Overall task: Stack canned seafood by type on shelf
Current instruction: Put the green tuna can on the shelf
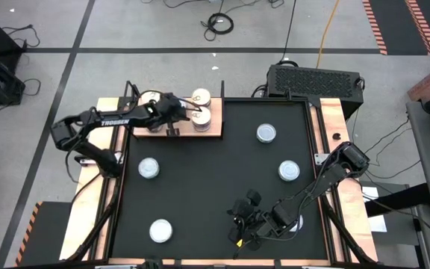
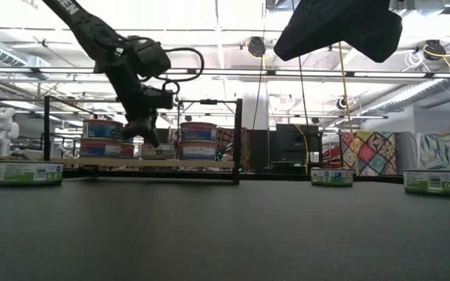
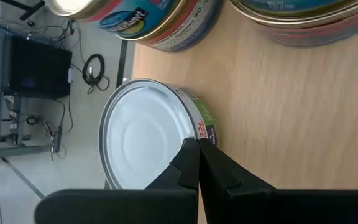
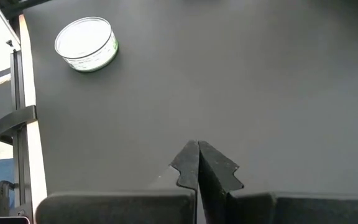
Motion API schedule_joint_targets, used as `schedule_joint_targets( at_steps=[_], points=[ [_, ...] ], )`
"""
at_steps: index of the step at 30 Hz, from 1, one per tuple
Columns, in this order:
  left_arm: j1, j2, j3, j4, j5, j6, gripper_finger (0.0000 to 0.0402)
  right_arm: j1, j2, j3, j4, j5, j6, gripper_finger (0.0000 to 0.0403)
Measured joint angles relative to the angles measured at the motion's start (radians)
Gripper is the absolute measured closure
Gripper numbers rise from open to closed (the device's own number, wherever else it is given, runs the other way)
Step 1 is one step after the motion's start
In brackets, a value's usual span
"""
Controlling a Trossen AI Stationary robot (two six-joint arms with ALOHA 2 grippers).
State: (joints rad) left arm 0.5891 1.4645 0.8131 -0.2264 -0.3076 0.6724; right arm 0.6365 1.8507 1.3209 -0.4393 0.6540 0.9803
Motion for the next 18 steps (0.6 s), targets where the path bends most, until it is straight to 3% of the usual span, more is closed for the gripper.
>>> schedule_joint_targets(
  at_steps=[18],
  points=[
    [0.027, 0.059, 0.002, 0.042, -0.019, 0.035, 0.0397, 0.0, 0.0, 0.0, 0.0, 0.0, -0.009, 0.0403]
  ],
)
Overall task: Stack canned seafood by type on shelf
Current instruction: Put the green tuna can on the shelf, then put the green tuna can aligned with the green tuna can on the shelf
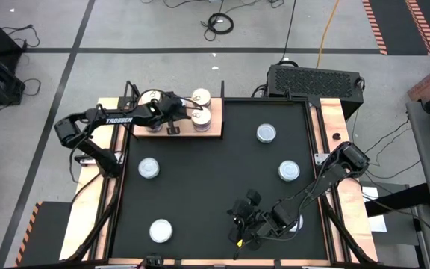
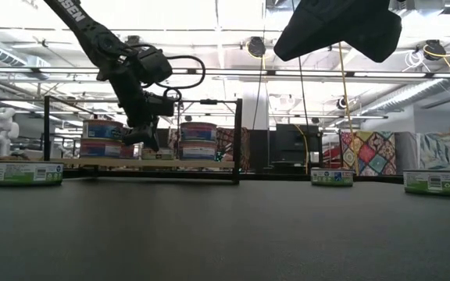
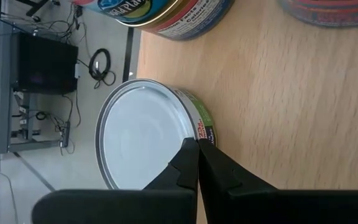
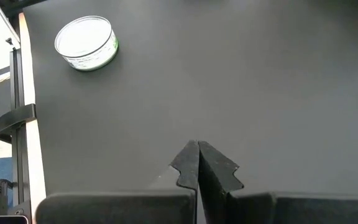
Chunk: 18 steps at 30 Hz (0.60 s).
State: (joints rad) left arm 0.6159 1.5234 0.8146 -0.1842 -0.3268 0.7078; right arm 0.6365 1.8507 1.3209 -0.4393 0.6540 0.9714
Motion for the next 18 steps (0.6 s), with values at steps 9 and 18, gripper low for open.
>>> schedule_joint_targets(
  at_steps=[9, 18],
  points=[
    [-0.002, 0.0, -0.001, -0.004, -0.015, 0.008, 0.0366, 0.0, 0.0, 0.0, 0.0, 0.0, 0.001, 0.0403],
    [-0.047, -0.023, -0.003, -0.018, -0.067, 0.008, 0.0322, 0.0, 0.0, 0.0, 0.0, -0.001, 0.0, 0.0403]
  ],
)
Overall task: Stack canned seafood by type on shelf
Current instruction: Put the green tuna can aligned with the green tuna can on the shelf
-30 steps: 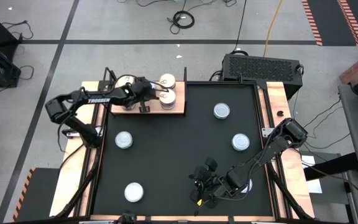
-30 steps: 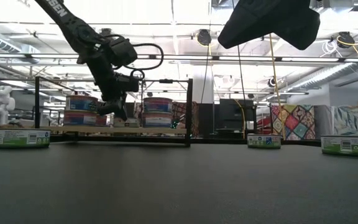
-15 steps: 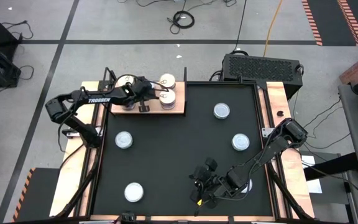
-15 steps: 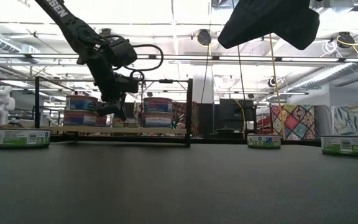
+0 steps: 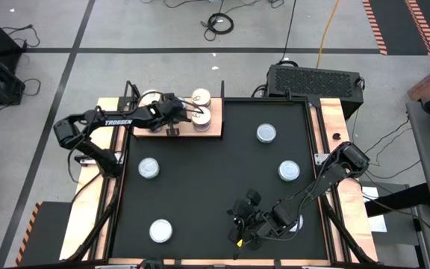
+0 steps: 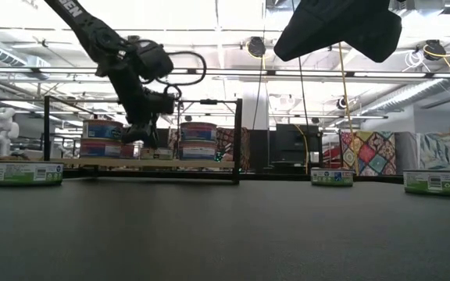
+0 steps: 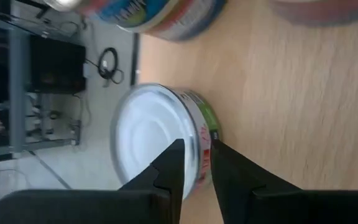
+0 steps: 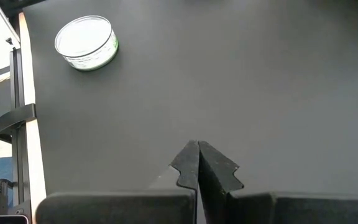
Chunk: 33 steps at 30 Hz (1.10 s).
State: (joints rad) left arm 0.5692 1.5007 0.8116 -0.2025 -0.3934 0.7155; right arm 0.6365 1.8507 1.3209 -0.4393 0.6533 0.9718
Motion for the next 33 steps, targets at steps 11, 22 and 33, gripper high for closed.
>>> schedule_joint_targets(
  at_steps=[11, 22, 33],
  points=[
    [-0.151, -0.255, 0.0, -0.103, -0.039, -0.082, 0.0295, 0.0, 0.0, 0.0, -0.009, -0.001, 0.0, 0.0403],
    [-0.537, -0.41, 0.0, -0.444, 0.245, -0.425, 0.0294, 0.0, 0.0, 0.0, -0.008, 0.0, -0.027, 0.0403],
    [-0.815, -0.217, 0.0, -0.671, 0.208, -0.814, 0.0294, -0.002, 0.0, 0.0, 0.002, 0.01, -0.024, 0.0403]
  ],
)
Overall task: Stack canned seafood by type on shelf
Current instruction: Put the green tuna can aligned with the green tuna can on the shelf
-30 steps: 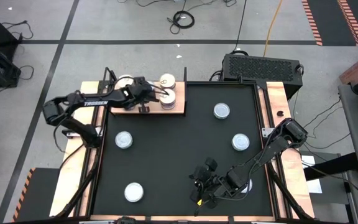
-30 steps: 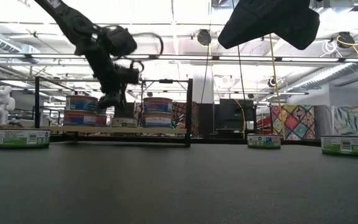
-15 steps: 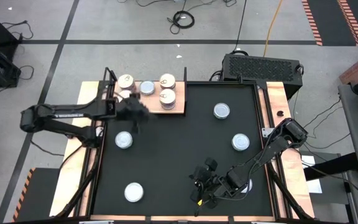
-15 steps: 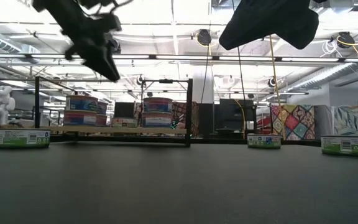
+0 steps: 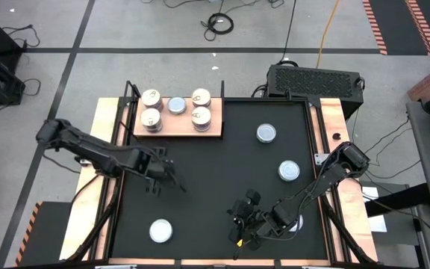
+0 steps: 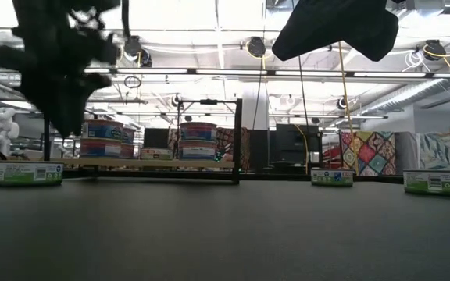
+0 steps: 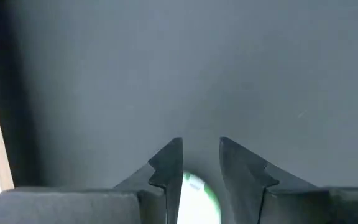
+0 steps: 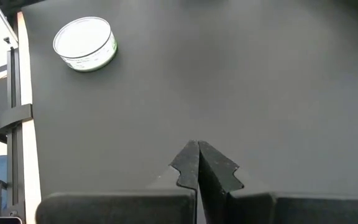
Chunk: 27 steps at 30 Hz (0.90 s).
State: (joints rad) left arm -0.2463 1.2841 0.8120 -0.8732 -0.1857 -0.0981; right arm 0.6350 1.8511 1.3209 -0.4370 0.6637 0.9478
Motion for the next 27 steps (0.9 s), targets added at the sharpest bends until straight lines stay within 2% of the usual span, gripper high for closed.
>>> schedule_joint_targets(
  at_steps=[6, 10, 27],
  points=[
    [-0.005, 0.113, 0.0, -0.123, -0.024, -0.296, 0.0294, 0.0, 0.0, 0.0, 0.0, 0.0, 0.001, 0.0403],
    [-0.019, 0.141, 0.0, -0.152, -0.018, -0.41, 0.0294, 0.0, 0.0, 0.0, 0.0, 0.0, -0.014, 0.0403],
    [-0.053, 0.15, -0.032, -0.179, -0.062, -0.601, 0.0294, 0.001, 0.0, 0.0, -0.002, -0.008, -0.029, 0.0403]
  ],
)
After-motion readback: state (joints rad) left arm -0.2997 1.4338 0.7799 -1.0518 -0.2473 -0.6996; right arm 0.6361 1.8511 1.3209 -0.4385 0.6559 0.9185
